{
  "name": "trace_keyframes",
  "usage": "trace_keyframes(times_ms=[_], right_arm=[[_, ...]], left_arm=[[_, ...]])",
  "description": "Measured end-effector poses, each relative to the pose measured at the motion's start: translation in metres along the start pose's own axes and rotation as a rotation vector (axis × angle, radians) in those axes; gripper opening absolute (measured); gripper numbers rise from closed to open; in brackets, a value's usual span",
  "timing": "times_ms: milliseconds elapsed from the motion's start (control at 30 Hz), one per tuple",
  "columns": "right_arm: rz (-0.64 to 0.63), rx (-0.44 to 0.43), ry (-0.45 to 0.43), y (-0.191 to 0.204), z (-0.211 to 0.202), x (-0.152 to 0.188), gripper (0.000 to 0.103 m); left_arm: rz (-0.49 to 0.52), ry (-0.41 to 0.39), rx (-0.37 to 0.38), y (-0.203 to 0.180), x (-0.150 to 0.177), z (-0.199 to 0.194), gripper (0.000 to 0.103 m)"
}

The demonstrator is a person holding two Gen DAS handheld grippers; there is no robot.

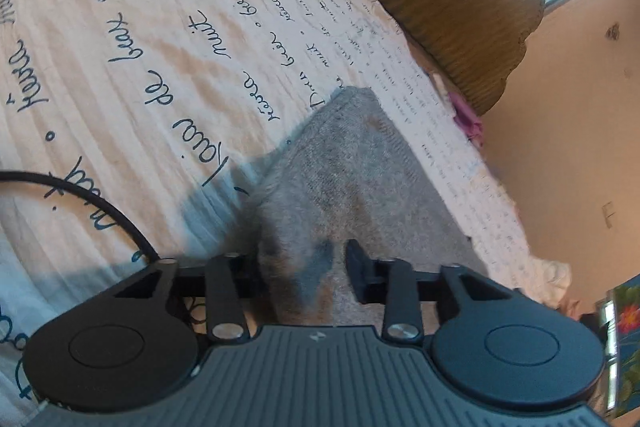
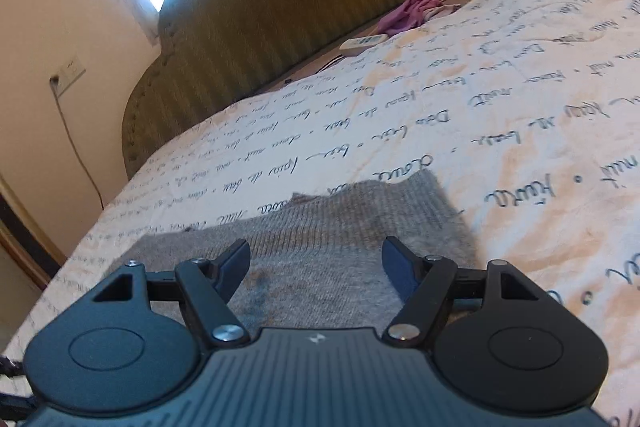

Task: Fold small clothes
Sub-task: 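Grasp the sweater edge with the left tool and lift it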

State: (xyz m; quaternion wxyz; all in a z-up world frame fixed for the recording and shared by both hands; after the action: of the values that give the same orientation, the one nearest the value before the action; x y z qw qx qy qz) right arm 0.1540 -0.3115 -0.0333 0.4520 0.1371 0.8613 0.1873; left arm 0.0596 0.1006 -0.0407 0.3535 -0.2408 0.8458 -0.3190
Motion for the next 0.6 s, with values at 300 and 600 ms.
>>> trace_keyframes(times_ms=[300, 600], right_arm=[[-0.622, 0.513, -0.238, -0.001, -0.087, -0.026, 0.089], [-0.250, 0.180, -0.439, 0.013, -0.144, -0.035, 0.090]], left_arm=[[0.345, -0.023, -0.052, -0.044, 0.010, 0.006, 0.011], [0.683, -0.110, 0.134, -0.122, 0.044, 0.000, 0.011]])
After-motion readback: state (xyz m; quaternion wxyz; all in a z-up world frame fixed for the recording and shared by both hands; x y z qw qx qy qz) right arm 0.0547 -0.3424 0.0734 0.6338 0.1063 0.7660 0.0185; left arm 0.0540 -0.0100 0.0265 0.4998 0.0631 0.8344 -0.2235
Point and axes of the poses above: each gripper's, at about its wrist camera, not at the fingertips, and z roughly the way its jaws point, y to its left, x to its underside, the point moved 8 cm from there along z, roughly the way its jaws point, and after that the axes turned 9 degrees about x, right-handed, at the moved point
